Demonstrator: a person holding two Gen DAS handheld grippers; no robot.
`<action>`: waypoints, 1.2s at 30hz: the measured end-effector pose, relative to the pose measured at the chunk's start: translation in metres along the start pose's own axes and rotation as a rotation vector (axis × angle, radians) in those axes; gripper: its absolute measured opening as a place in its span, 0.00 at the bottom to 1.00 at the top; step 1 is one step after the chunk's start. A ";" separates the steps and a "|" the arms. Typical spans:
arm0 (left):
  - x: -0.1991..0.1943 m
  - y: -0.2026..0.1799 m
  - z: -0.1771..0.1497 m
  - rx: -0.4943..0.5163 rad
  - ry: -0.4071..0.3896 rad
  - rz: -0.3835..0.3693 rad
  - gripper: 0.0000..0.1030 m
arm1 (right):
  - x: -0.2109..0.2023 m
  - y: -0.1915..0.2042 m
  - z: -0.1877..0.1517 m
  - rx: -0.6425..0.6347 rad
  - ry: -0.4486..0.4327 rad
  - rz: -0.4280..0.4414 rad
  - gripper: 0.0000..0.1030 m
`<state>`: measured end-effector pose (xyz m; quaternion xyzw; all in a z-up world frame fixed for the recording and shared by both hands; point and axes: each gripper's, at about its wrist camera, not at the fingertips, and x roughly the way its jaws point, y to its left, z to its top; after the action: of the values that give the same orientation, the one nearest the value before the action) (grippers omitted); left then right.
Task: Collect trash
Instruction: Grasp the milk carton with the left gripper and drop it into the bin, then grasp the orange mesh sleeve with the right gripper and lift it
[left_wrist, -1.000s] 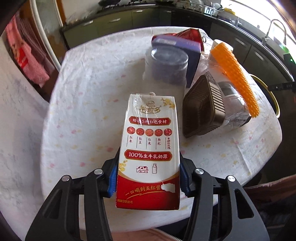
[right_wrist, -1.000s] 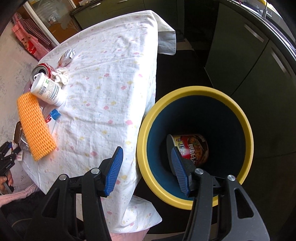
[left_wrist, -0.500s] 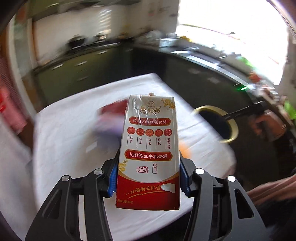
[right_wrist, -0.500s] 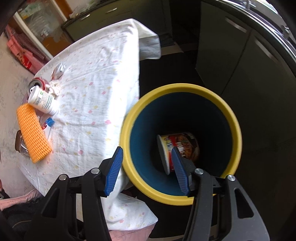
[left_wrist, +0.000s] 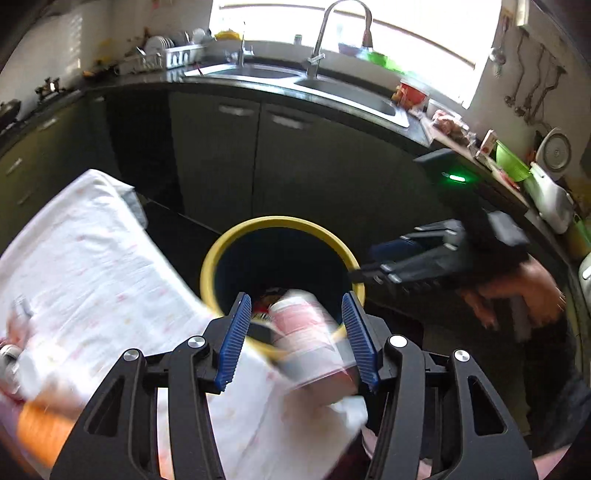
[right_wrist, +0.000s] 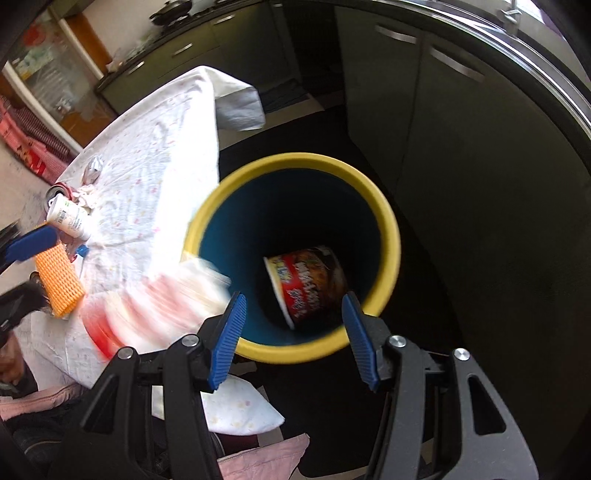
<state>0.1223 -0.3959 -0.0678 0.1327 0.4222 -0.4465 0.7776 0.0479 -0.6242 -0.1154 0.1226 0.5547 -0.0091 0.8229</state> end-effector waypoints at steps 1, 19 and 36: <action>0.015 0.001 0.008 0.002 0.006 0.005 0.48 | 0.000 -0.004 -0.002 0.009 0.000 0.001 0.50; -0.076 0.013 -0.031 -0.034 -0.223 0.082 0.81 | 0.011 -0.024 -0.031 0.191 -0.188 0.103 0.51; -0.239 0.130 -0.183 -0.284 -0.332 0.487 0.95 | 0.038 0.273 -0.003 -0.489 -0.058 0.458 0.54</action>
<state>0.0706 -0.0767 -0.0161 0.0454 0.3036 -0.1998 0.9305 0.1011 -0.3539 -0.0986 0.0425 0.4747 0.3059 0.8242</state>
